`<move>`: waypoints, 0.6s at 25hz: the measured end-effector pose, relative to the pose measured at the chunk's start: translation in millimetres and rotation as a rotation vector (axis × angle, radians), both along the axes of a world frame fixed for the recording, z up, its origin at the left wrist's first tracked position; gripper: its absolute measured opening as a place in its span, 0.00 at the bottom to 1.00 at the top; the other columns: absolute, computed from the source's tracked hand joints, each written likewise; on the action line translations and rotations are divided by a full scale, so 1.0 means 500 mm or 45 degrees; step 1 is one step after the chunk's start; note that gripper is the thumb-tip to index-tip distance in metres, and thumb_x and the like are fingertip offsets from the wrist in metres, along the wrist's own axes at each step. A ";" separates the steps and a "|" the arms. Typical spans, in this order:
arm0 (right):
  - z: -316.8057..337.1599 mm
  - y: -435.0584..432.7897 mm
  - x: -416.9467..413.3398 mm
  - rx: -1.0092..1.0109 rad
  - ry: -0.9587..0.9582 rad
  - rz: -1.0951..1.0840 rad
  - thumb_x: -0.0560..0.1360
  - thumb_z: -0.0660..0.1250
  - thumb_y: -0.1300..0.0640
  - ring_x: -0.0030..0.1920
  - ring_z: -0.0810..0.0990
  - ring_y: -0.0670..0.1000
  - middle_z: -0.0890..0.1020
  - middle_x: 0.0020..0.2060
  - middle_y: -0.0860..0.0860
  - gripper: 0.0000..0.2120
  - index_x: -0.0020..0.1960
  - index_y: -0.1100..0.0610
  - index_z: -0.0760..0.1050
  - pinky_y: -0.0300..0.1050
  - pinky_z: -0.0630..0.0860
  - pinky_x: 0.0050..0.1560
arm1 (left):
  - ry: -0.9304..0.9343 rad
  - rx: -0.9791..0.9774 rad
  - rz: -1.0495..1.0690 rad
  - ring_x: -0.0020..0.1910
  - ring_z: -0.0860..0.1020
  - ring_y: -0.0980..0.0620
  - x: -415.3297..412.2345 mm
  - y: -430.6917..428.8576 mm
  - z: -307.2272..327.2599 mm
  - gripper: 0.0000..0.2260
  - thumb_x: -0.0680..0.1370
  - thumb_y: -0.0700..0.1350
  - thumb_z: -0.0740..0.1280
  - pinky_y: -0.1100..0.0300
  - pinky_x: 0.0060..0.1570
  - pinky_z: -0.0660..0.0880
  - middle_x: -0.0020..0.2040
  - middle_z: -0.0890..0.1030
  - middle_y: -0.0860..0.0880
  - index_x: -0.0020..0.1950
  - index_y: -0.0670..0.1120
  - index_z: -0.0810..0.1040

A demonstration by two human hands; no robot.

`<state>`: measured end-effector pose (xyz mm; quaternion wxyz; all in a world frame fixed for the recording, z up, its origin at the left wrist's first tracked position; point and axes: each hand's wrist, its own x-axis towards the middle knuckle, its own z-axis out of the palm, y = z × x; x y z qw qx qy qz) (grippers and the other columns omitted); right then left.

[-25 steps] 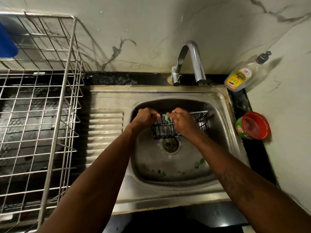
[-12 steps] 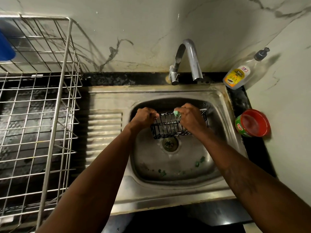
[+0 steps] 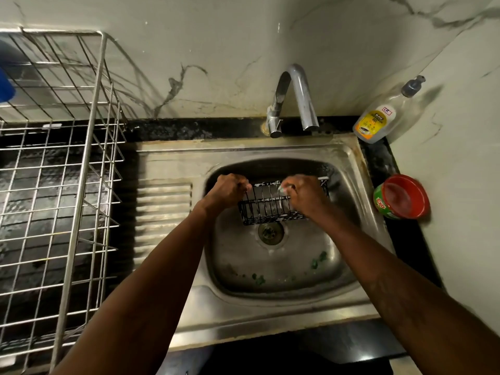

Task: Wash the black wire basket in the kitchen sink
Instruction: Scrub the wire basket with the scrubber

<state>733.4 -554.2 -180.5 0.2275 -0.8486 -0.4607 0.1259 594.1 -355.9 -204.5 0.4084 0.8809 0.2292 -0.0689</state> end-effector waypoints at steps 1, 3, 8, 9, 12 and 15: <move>0.000 0.008 0.026 -0.012 -0.013 -0.066 0.74 0.71 0.68 0.44 0.83 0.54 0.85 0.46 0.57 0.09 0.51 0.60 0.84 0.44 0.79 0.45 | -0.014 0.006 -0.020 0.38 0.75 0.58 0.000 -0.001 0.002 0.12 0.84 0.45 0.62 0.61 0.44 0.69 0.39 0.78 0.51 0.45 0.42 0.80; -0.001 0.001 0.051 -0.055 -0.054 -0.148 0.76 0.69 0.67 0.47 0.83 0.55 0.85 0.49 0.58 0.11 0.56 0.61 0.84 0.43 0.78 0.48 | -0.042 0.021 -0.041 0.37 0.74 0.59 0.001 -0.001 0.000 0.11 0.84 0.45 0.62 0.62 0.43 0.69 0.39 0.78 0.51 0.47 0.42 0.80; -0.027 -0.096 -0.005 -0.041 -0.153 0.037 0.73 0.70 0.69 0.45 0.82 0.58 0.84 0.46 0.59 0.11 0.52 0.60 0.86 0.39 0.70 0.48 | -0.065 0.059 -0.057 0.38 0.74 0.60 0.006 0.012 -0.011 0.09 0.84 0.45 0.63 0.62 0.45 0.69 0.40 0.78 0.52 0.46 0.46 0.80; -0.028 -0.104 -0.004 -0.034 -0.176 0.052 0.72 0.70 0.71 0.45 0.83 0.58 0.85 0.46 0.59 0.12 0.51 0.61 0.86 0.39 0.71 0.48 | -0.063 0.068 -0.071 0.39 0.75 0.58 0.007 0.013 -0.009 0.09 0.84 0.45 0.62 0.61 0.46 0.69 0.41 0.79 0.52 0.47 0.45 0.80; -0.021 -0.081 0.044 -0.041 -0.270 -0.172 0.67 0.70 0.74 0.43 0.83 0.59 0.84 0.45 0.58 0.15 0.49 0.60 0.85 0.40 0.72 0.44 | -0.041 0.100 -0.113 0.43 0.77 0.54 0.011 0.012 0.002 0.09 0.84 0.44 0.62 0.60 0.48 0.70 0.44 0.79 0.51 0.50 0.44 0.81; -0.014 -0.061 0.080 -0.049 -0.249 -0.388 0.72 0.67 0.71 0.46 0.82 0.60 0.84 0.47 0.57 0.13 0.51 0.58 0.85 0.44 0.75 0.44 | 0.018 0.143 -0.117 0.51 0.80 0.48 0.020 0.006 0.006 0.11 0.84 0.44 0.62 0.55 0.55 0.76 0.51 0.82 0.46 0.60 0.45 0.81</move>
